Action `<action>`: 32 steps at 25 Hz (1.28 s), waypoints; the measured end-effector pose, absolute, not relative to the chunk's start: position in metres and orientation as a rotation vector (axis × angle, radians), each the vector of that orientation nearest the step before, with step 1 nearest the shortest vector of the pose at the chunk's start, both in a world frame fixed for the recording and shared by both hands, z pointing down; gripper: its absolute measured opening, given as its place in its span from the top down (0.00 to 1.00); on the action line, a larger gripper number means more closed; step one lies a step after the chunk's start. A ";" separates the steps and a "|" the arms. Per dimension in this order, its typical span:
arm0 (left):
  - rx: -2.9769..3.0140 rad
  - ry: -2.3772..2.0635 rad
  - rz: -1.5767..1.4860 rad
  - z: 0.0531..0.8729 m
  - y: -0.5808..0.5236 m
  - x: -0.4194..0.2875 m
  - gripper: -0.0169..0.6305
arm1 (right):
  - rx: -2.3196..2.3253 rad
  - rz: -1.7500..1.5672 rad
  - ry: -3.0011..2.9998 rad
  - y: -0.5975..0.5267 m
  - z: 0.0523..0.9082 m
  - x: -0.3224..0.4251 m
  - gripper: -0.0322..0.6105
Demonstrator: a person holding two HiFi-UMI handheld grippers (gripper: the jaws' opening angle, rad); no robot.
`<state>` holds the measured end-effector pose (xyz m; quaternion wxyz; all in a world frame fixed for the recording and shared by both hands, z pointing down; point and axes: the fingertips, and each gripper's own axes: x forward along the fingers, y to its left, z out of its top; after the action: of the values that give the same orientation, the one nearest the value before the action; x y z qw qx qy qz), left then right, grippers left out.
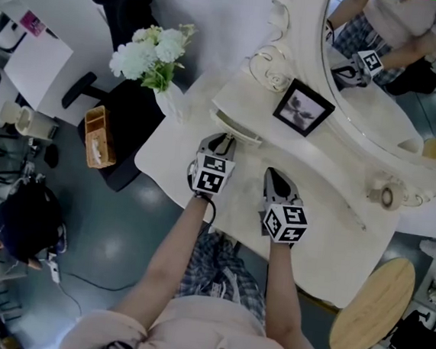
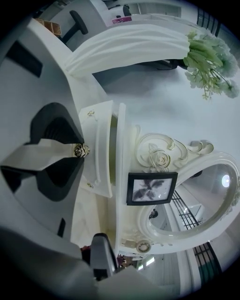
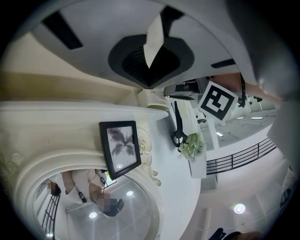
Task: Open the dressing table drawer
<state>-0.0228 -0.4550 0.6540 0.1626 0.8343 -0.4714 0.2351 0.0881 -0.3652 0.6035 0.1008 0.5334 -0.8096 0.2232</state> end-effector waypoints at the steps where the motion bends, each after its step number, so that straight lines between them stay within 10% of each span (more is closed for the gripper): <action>1: 2.380 -1.346 0.673 0.654 -0.453 -0.024 0.81 | 1.576 0.659 -2.393 -0.365 0.603 0.088 0.93; 32: 2.394 -1.288 0.648 0.655 -0.421 -0.035 0.71 | 1.593 0.646 -2.400 -0.349 0.594 0.086 0.93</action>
<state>-0.0351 -0.4212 0.6548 0.1726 0.8439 -0.4538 0.2282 0.0860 -0.3492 0.5937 0.0947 0.5372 -0.8093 0.2180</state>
